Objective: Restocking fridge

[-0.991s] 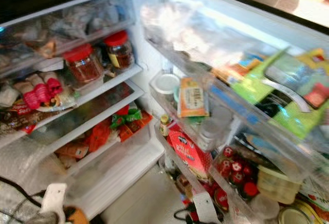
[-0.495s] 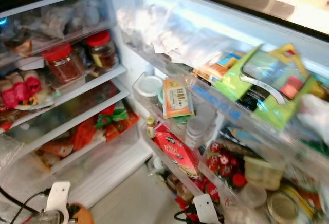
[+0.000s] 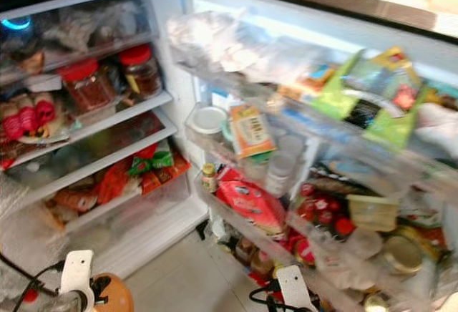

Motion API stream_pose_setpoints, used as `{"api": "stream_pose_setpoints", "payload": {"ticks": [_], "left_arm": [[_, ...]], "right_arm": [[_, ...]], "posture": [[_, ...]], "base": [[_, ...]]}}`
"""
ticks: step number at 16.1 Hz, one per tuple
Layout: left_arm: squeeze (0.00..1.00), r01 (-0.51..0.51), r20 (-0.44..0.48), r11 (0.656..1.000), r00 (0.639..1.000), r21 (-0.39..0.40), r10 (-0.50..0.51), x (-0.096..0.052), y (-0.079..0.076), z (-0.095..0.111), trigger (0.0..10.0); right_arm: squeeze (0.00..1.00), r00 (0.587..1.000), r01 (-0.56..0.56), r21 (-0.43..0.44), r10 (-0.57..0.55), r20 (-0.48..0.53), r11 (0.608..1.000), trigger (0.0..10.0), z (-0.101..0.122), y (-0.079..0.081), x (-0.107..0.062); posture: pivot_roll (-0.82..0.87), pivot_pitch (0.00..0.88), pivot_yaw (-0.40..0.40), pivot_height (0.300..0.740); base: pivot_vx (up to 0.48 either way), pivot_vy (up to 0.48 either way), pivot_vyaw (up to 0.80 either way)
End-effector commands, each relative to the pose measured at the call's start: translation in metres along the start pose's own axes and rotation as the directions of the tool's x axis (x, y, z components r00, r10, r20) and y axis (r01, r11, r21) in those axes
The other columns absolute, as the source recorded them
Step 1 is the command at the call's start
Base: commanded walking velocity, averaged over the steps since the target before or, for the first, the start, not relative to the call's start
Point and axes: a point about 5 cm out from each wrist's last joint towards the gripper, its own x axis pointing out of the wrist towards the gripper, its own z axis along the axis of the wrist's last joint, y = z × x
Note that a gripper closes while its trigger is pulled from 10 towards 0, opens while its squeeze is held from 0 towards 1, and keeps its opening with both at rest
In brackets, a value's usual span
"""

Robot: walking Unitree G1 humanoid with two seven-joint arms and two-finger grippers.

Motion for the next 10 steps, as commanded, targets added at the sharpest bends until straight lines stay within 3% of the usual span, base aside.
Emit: {"api": "stream_pose_setpoints", "payload": {"ticks": [1,3,6,10], "left_arm": [[0.00,0.002,0.045,0.999,0.999,-0.035,0.000,-0.001,0.001,0.001,10.0],[0.00,0.014,0.079,0.998,0.997,-0.058,-0.009,-0.002,0.000,0.002,10.0],[0.00,0.039,0.139,0.988,0.990,-0.150,-0.018,-0.003,-0.003,0.003,10.0],[0.00,0.164,0.214,0.930,0.972,-0.330,-0.095,-0.004,-0.012,0.004,10.0]], "right_arm": [[0.00,1.000,-0.011,-0.002,0.011,-0.007,1.000,10.0,-0.003,0.004,0.000],[0.00,1.000,-0.014,-0.011,0.014,-0.012,1.000,10.0,-0.004,0.003,-0.001],[0.00,1.000,-0.019,-0.022,0.018,-0.017,1.000,10.0,-0.004,0.003,-0.001],[0.00,1.000,0.013,-0.030,-0.013,0.009,0.999,10.0,0.002,-0.001,0.000]], "posture": [[-0.15,0.000,0.002,0.740],[-0.14,0.000,-0.003,0.740],[-0.13,0.000,-0.017,0.740],[-0.13,0.023,-0.027,0.740]], "base": [[0.000,0.000,0.00],[0.000,0.000,0.00],[0.000,0.000,0.00],[0.000,0.000,0.00]]}}
